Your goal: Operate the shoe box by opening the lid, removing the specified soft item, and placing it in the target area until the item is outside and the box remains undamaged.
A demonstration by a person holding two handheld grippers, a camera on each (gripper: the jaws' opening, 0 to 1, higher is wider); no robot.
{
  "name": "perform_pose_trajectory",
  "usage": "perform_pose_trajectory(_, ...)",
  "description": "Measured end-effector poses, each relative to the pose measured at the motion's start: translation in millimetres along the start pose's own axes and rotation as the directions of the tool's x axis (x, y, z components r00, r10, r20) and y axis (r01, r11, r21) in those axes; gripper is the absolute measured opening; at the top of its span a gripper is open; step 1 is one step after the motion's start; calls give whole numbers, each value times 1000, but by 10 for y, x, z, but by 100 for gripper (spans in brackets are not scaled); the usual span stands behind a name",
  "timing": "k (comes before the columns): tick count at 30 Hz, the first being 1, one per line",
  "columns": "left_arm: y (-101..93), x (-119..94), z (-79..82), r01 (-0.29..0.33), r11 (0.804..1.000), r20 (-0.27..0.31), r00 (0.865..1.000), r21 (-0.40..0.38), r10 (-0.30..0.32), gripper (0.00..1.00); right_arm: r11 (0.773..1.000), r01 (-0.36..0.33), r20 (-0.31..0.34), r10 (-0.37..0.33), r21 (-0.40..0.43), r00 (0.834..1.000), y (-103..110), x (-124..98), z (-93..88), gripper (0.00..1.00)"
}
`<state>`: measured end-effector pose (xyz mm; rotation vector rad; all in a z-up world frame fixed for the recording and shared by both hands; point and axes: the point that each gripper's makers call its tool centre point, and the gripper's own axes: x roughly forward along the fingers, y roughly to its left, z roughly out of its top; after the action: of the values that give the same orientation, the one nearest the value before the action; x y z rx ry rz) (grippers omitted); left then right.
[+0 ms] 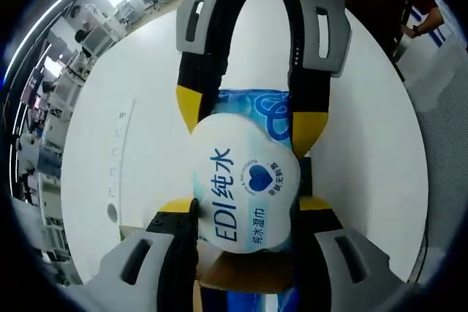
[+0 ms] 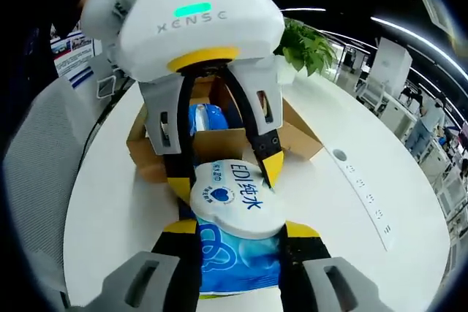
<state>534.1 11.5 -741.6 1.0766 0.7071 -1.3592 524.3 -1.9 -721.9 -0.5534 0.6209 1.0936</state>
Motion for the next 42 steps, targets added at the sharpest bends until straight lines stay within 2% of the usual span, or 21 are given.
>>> perform_pose_trajectory(9,5,88,-32,2,1000,-11,1000,8,-2,50,1000,8,9,-8,1,1000,7,49,-66,36)
perform_pose_trajectory(14,-2,107,-21,-3,1000,6,1000,-6,3,51,1000,7,14,-7,-10,1000,20,53,-123,37)
perform_pose_trajectory(25,-39,171,85,-3,1000,43,999,7,3,52,999,15,-35,-16,-34,999,66,21,-349,39)
perform_pose_trajectory(32,-36,166,94,-10,1000,44,999,10,9,53,997,34,-58,-38,-68,998,65,-35,-349,40)
perform_pose_trajectory(35,-34,166,118,-12,1000,62,998,-16,13,55,997,49,-71,-53,-52,996,59,-72,-353,41)
perform_pose_trajectory(37,-28,147,144,-5,998,86,996,-60,10,56,997,63,-84,-66,-38,994,62,-96,-352,41)
perform_pose_trajectory(42,-76,107,145,-2,999,83,997,-38,5,59,997,68,-111,-71,-38,991,144,-125,-338,50)
